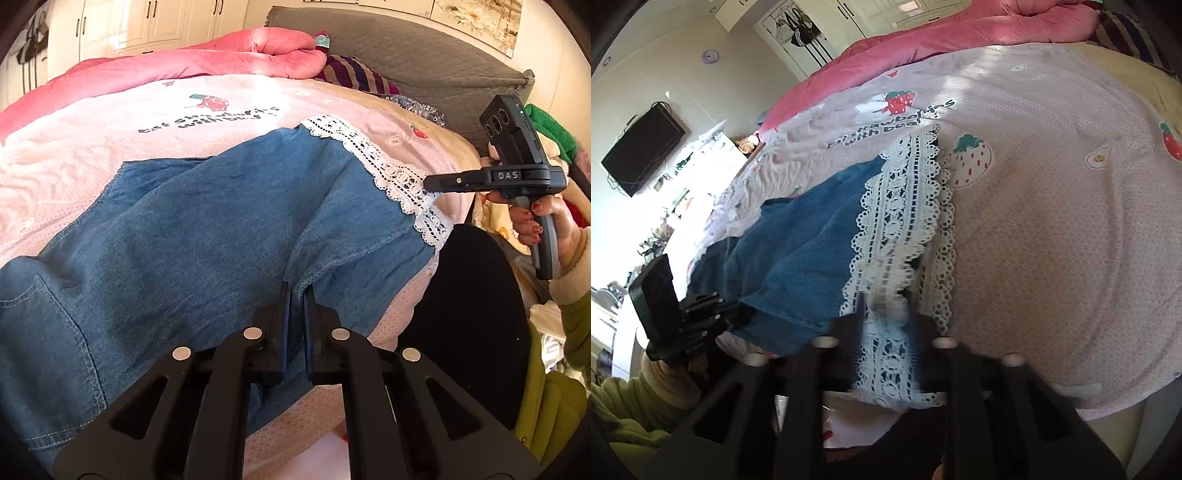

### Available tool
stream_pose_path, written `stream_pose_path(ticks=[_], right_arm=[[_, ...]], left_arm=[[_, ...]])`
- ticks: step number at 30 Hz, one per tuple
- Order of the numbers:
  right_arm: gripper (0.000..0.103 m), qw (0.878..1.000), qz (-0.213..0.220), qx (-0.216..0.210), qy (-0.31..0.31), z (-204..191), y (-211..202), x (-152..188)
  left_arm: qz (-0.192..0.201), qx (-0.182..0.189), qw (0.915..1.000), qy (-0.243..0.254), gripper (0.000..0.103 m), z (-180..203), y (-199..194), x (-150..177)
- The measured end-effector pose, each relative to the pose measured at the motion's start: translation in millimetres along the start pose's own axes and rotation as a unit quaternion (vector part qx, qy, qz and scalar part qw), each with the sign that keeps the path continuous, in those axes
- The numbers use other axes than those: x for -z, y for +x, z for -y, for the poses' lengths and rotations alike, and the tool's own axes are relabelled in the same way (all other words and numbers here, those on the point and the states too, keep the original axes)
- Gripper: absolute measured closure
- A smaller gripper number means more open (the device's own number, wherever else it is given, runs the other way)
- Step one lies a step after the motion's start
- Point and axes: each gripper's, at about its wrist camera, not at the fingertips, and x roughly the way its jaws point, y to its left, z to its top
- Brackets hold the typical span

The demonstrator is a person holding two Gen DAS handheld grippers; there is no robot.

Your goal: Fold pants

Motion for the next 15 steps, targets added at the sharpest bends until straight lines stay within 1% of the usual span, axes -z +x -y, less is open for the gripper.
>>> stream_pose_path(ticks=[3, 7, 10, 13, 15], right_arm=[[0.097, 1.000, 0.002, -0.001, -0.009, -1, -10, 5], [0.097, 1.000, -0.005, 0.002, -0.022, 0, -20, 19], [0.097, 1.000, -0.018, 0.009, -0.024, 4, -17, 31], [0.097, 1.000, -0.022, 0.011, -0.017, 8, -15, 37], [0.097, 0.999, -0.028, 0.020, -0.019, 9, -11, 41]], left_arm=[[0.000, -0.012, 0.9998, 0.016, 0.102, 3, -6, 0], [-0.006, -0.006, 0.9993, 0.037, 0.102, 8, -13, 7], [-0.016, -0.003, 0.9986, 0.049, 0.102, 13, -11, 15], [-0.030, -0.009, 0.9977, 0.060, 0.102, 18, -4, 22], [-0.035, -0.009, 0.9974, 0.062, 0.102, 19, -2, 24]])
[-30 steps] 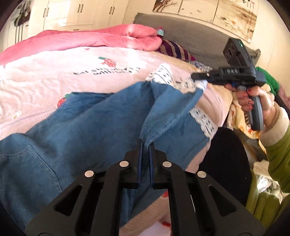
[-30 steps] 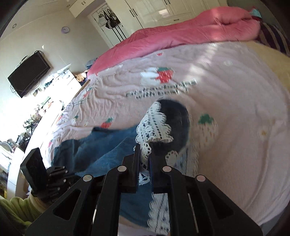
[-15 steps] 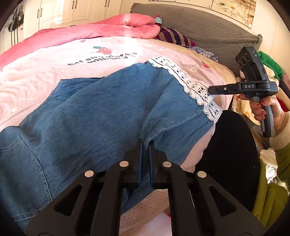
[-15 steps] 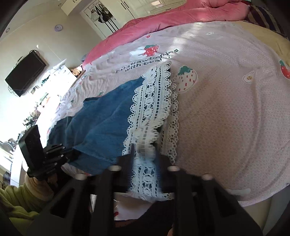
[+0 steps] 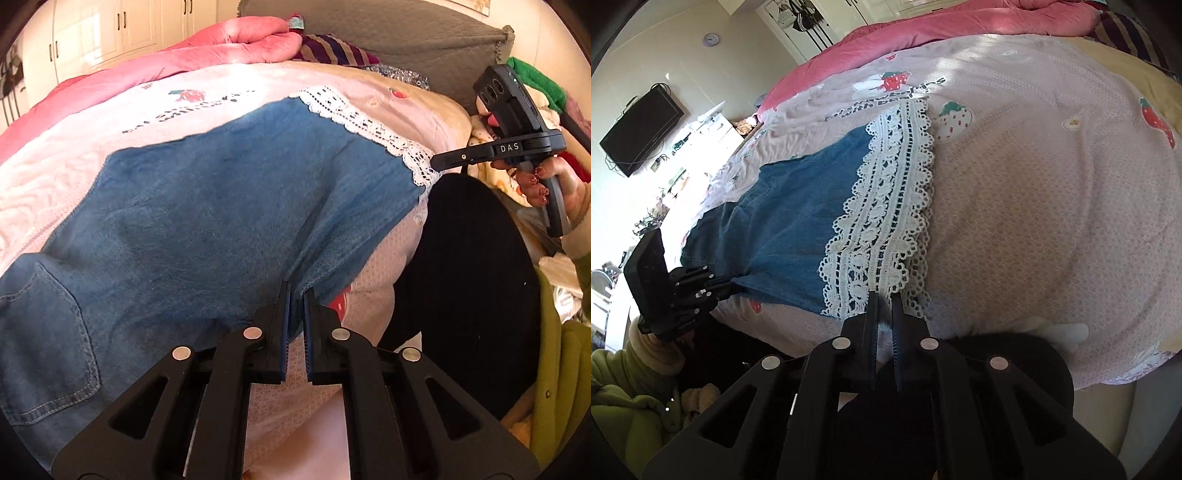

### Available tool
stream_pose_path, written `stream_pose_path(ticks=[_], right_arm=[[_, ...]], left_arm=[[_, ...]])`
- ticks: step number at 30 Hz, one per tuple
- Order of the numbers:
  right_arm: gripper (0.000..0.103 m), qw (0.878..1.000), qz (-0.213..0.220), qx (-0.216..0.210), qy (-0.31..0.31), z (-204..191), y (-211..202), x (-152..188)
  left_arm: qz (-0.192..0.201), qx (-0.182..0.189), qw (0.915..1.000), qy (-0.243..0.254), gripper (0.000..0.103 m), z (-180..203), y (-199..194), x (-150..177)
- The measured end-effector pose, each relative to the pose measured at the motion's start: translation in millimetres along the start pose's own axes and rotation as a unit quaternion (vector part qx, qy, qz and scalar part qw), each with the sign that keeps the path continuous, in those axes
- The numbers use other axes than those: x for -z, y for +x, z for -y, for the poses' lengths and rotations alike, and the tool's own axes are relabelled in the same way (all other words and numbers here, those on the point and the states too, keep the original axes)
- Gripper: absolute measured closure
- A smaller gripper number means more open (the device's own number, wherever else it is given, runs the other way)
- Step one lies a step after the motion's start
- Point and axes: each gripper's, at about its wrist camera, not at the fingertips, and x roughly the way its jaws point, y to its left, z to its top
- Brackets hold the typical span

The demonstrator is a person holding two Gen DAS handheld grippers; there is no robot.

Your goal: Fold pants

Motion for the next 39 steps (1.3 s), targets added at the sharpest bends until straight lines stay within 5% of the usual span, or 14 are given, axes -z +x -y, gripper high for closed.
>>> stream_pose_path(ticks=[9, 13, 18, 22, 24, 27, 31, 33, 39], right_arm=[[0.090, 0.999, -0.016, 0.031, -0.005, -5, 6, 1], [0.066, 0.999, 0.000, 0.050, 0.001, -6, -12, 0], [0.066, 0.998, 0.047, 0.045, -0.009, -20, -33, -9], [0.063, 0.997, 0.041, 0.018, -0.057, -53, -20, -18], [0.061, 0.996, 0.027, 0.008, -0.079, -68, -3, -23], [0.061, 0.995, 0.005, 0.007, -0.094, -79, 20, -28], [0.061, 0.996, -0.015, 0.011, -0.085, -74, 38, -31], [0.061, 0.997, -0.014, 0.009, -0.073, -70, 39, -32], [0.059, 0.998, 0.002, 0.008, -0.069, -71, 33, -34]], left_arm=[[0.001, 0.003, 0.9999, -0.013, 0.101, -4, 3, 3], [0.005, 0.014, 0.9996, -0.024, 0.097, -5, 2, 4], [0.007, 0.028, 0.9994, -0.018, 0.079, 3, -2, 7], [0.018, 0.030, 0.9989, -0.031, 0.063, 4, -19, 7], [0.036, 0.017, 0.9983, -0.042, 0.043, 1, -38, 8], [0.064, -0.024, 0.9949, -0.074, 0.034, -15, -72, 15], [0.086, -0.128, 0.9773, -0.146, 0.027, -57, -120, 36], [0.091, -0.171, 0.9601, -0.202, 0.022, -88, -142, 52], [0.103, -0.183, 0.9139, -0.348, 0.020, -165, -165, 82]])
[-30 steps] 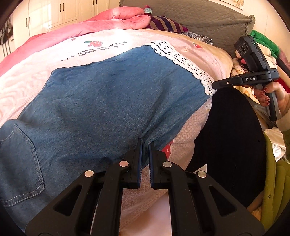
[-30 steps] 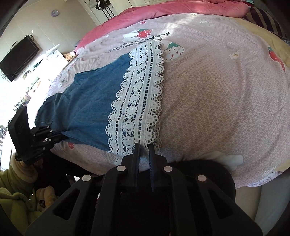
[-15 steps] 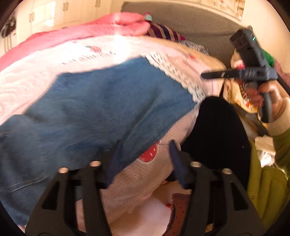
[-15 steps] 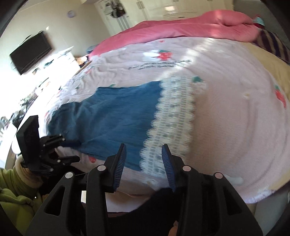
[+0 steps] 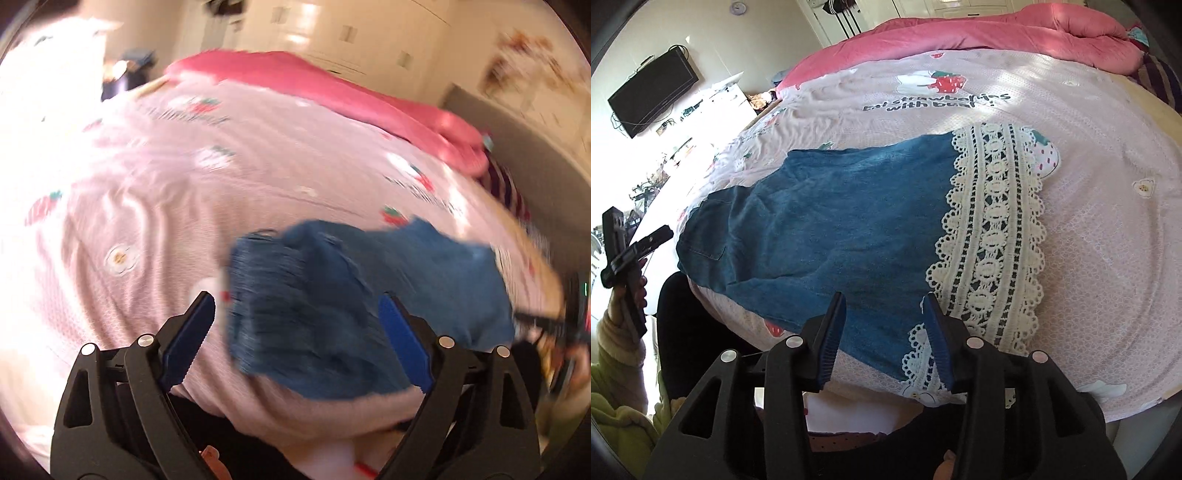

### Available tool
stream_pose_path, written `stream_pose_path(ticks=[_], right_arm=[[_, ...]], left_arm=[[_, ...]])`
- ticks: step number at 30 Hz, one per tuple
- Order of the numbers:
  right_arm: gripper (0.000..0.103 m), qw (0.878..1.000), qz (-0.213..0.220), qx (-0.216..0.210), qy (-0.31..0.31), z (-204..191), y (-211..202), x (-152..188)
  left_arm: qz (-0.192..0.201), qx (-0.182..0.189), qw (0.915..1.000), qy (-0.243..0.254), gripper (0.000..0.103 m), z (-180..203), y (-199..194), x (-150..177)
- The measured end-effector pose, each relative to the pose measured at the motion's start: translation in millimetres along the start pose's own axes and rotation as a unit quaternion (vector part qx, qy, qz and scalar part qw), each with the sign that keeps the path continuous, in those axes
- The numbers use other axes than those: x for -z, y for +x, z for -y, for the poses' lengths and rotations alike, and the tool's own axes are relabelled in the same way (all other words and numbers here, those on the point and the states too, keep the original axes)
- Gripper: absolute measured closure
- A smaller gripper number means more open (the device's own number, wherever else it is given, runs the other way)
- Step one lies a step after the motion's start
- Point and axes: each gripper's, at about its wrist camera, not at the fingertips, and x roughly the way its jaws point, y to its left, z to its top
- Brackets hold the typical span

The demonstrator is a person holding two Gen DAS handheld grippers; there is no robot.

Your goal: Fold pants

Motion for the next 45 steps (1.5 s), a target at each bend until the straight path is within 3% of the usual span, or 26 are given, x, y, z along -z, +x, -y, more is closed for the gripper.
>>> stream_pose_path(ticks=[2, 4, 5, 7, 9, 16, 25, 28, 30, 33, 36, 38, 41, 45], right_arm=[[0.057, 1.000, 0.008, 0.000, -0.001, -1, -3, -2], [0.056, 1.000, 0.010, 0.001, -0.003, -2, -5, -4], [0.056, 1.000, 0.009, 0.000, -0.006, -3, -6, -4], [0.056, 1.000, 0.008, -0.001, -0.013, -5, -6, -4], [0.054, 1.000, 0.000, 0.002, -0.018, -7, -3, -4], [0.054, 0.998, -0.043, 0.041, -0.024, -3, 4, 8], [0.053, 0.995, -0.064, 0.057, -0.042, 1, 14, 24], [0.049, 0.998, -0.049, 0.026, -0.037, -4, -1, 15], [0.045, 0.999, -0.013, 0.000, -0.040, -11, -18, 3], [0.039, 0.997, 0.023, -0.018, -0.066, -29, -25, -25], [0.039, 0.994, 0.029, -0.034, -0.097, -55, 0, -66], [0.039, 0.991, 0.024, -0.055, -0.116, -74, 26, -95], [0.038, 0.989, -0.002, -0.070, -0.132, -94, 75, -135], [0.039, 0.985, -0.056, -0.061, -0.153, -112, 133, -165]], left_arm=[[-0.022, 0.008, 0.9995, -0.024, 0.021, -11, 15, -6], [-0.047, 0.004, 0.9981, -0.040, 0.036, -15, 32, -9], [-0.056, 0.009, 0.9974, -0.043, 0.050, -16, 39, -9], [-0.066, -0.003, 0.9967, -0.046, 0.054, -19, 49, -10], [-0.065, -0.017, 0.9969, -0.040, 0.068, -16, 53, -9], [-0.044, -0.049, 0.9975, -0.027, 0.089, -18, 47, -24], [-0.039, -0.049, 0.9971, -0.042, 0.086, -35, 49, -13], [-0.028, -0.039, 0.9977, -0.048, 0.075, -34, 32, -15], [-0.009, -0.043, 0.9983, -0.037, 0.057, -29, 16, -15], [0.027, -0.059, 0.9979, -0.002, 0.042, -9, -11, -20], [0.037, -0.018, 0.9985, 0.037, 0.034, 25, -16, -27], [0.026, 0.015, 0.9971, 0.070, 0.033, 54, -5, -26], [-0.014, 0.058, 0.9919, 0.113, 0.033, 96, 24, -11], [-0.060, 0.088, 0.9823, 0.154, 0.033, 128, 53, 25]])
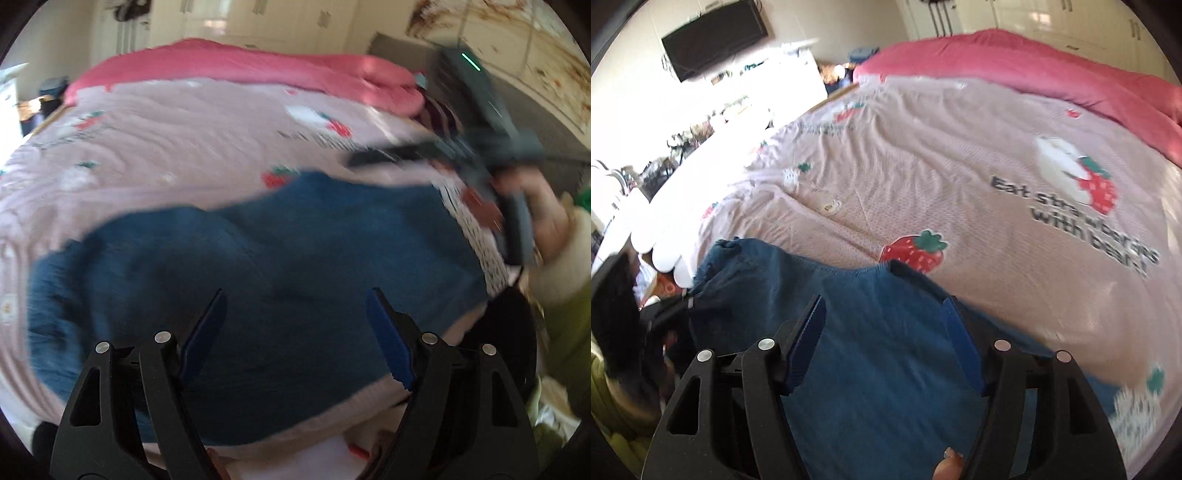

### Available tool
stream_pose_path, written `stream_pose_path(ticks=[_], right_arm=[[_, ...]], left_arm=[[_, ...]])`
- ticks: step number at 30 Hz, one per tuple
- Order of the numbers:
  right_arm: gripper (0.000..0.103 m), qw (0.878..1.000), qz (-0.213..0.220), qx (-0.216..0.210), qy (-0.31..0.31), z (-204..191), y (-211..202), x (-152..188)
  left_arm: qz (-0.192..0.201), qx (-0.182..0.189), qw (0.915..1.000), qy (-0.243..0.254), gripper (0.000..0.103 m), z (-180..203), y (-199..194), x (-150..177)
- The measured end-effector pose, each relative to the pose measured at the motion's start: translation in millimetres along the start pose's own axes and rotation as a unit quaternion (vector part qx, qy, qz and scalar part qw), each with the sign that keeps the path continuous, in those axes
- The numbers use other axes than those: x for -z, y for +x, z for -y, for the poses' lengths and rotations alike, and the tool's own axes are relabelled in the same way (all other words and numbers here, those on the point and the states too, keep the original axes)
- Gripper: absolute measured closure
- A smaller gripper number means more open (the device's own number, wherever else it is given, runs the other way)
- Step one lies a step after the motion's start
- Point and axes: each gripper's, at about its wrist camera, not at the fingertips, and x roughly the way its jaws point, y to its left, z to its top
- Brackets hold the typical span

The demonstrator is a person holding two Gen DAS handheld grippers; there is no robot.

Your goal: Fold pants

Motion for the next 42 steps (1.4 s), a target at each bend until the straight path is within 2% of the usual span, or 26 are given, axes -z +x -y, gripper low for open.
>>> stream_pose_path(ticks=[3, 5, 6, 12, 16, 18, 21, 26, 28, 31, 35, 38, 40, 42], right_arm=[[0.040, 0.999, -0.039, 0.008, -0.017, -4, 28, -11], [0.066, 0.998, -0.060, 0.012, -0.018, -5, 42, -8], [0.099, 0.997, -0.071, 0.004, -0.013, -2, 48, -8], [0.101, 0.999, -0.040, 0.017, 0.009, 6, 59, -24], [0.101, 0.997, -0.058, 0.045, -0.007, 4, 85, -19], [0.098, 0.998, -0.042, 0.049, -0.006, 6, 82, -17], [0.072, 0.999, -0.009, 0.040, 0.020, 14, 57, -15], [0.056, 0.995, 0.075, 0.036, 0.061, 30, -26, 16], [0.046, 0.990, 0.100, 0.057, 0.084, 40, -59, 38], [0.041, 0.976, 0.135, 0.102, 0.135, 61, -114, 88], [0.039, 0.961, 0.148, 0.163, 0.166, 73, -152, 147], [0.039, 0.965, 0.141, 0.155, 0.157, 66, -157, 170], [0.039, 0.970, 0.137, 0.137, 0.144, 60, -149, 167], [0.039, 0.975, 0.129, 0.129, 0.125, 57, -140, 155]], left_arm=[[-0.029, 0.005, 0.9990, 0.034, 0.033, 18, 21, 16], [-0.036, -0.012, 0.9977, 0.055, 0.033, 24, 30, 21], [-0.039, -0.017, 0.9972, 0.062, 0.033, 26, 33, 23], [-0.037, -0.023, 0.9967, 0.069, 0.033, 25, 40, 27], [-0.035, -0.022, 0.9970, 0.066, 0.033, 23, 41, 28], [-0.035, -0.023, 0.9968, 0.068, 0.033, 22, 42, 29], [-0.034, -0.024, 0.9968, 0.069, 0.033, 22, 42, 30], [-0.024, -0.013, 0.9976, 0.063, 0.031, 16, 34, 32], [-0.016, -0.004, 0.9982, 0.057, 0.029, 14, 30, 30], [0.000, 0.009, 0.9987, 0.051, 0.026, 14, 19, 22], [0.017, 0.019, 0.9974, 0.068, 0.020, 23, 11, -4], [0.020, 0.034, 0.9948, 0.094, 0.019, 48, 18, -27], [0.005, 0.052, 0.9942, 0.094, 0.019, 58, 37, -42], [-0.008, 0.054, 0.9947, 0.088, 0.019, 60, 55, -51]])
